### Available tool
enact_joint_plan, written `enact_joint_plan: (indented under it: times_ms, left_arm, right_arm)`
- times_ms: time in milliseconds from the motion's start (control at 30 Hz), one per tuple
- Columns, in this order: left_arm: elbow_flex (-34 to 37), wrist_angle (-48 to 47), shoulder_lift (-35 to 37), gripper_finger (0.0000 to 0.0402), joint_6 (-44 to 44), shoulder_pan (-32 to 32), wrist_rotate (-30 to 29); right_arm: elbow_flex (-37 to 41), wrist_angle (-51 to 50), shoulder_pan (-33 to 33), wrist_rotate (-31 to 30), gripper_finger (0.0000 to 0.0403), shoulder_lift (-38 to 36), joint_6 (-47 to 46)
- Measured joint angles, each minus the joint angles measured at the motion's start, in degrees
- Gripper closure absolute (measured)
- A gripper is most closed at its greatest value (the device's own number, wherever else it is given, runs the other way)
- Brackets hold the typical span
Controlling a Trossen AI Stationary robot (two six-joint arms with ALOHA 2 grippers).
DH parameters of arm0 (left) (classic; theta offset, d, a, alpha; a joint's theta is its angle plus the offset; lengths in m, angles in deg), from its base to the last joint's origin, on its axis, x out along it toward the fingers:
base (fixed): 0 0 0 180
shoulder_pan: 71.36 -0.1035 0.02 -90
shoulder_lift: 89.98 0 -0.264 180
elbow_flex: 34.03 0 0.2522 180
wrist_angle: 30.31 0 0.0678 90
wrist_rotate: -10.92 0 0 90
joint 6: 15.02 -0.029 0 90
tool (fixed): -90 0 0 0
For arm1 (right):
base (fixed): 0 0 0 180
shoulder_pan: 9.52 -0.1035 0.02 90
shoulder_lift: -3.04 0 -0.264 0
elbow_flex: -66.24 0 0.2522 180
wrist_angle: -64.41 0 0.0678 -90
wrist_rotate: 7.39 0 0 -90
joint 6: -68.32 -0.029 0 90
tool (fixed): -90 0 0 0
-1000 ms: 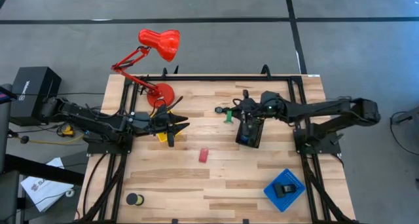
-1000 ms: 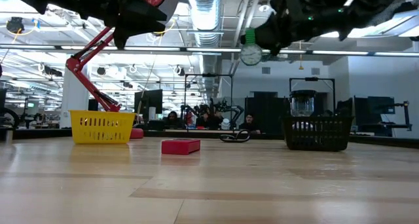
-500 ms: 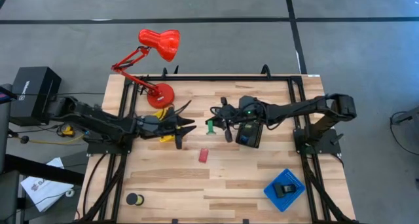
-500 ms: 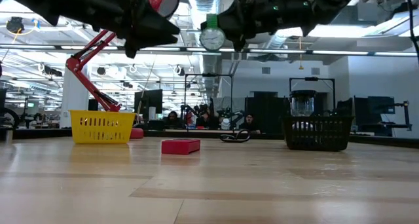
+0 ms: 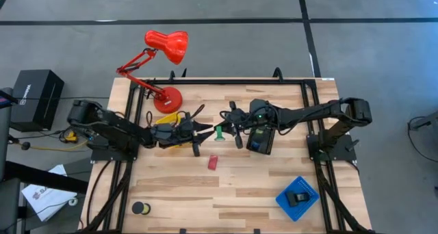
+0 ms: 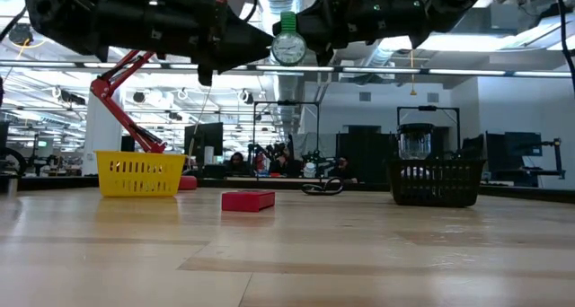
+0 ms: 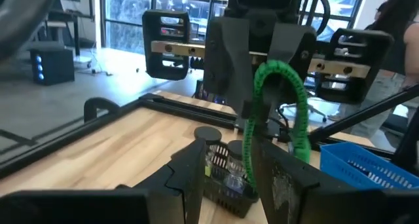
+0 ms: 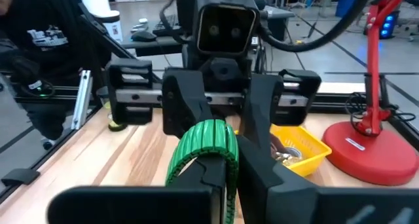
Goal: Pick & Place Office items
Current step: Put the green wristwatch into the yellow bin
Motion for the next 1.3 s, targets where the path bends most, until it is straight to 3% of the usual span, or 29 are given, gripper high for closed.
enact_joint_plan:
  times_ms: [133, 300, 567, 933, 1133, 1300]
  left_arm:
    - [-0.25, 2.48, -2.27, 0.0285, -0.3, -0.28, 0.23]
    - [-2.96, 2.49, -4.25, 0.0285, -0.33, -1.04, 5.36]
    - [-4.37, 2.16, -5.23, 0.0285, -0.34, -1.59, 5.81]
    - [-4.28, 0.18, -3.33, 0.0285, -0.28, -1.5, 5.53]
    - [-4.34, 0.08, -3.29, 0.0285, 1.09, -1.5, 6.18]
    - [-4.37, 0.06, -3.29, 0.0285, 1.09, -1.53, 6.21]
  right_arm:
    - [0.0, 0.67, -0.02, 1.5, 0.0387, 0.0, 0.01]
    - [0.0, 0.91, -0.03, 1.76, 0.0387, -0.12, -0.01]
    - [-0.02, 0.78, -0.74, 2.75, 0.0387, -0.15, -0.01]
    - [-0.01, -12.09, 0.18, 2.6, 0.0387, -5.87, 0.3]
    - [0.0, -7.5, -0.79, -1.97, 0.0387, -3.71, 1.83]
    - [0.02, -4.64, -0.76, -1.95, 0.0387, -2.93, 1.26]
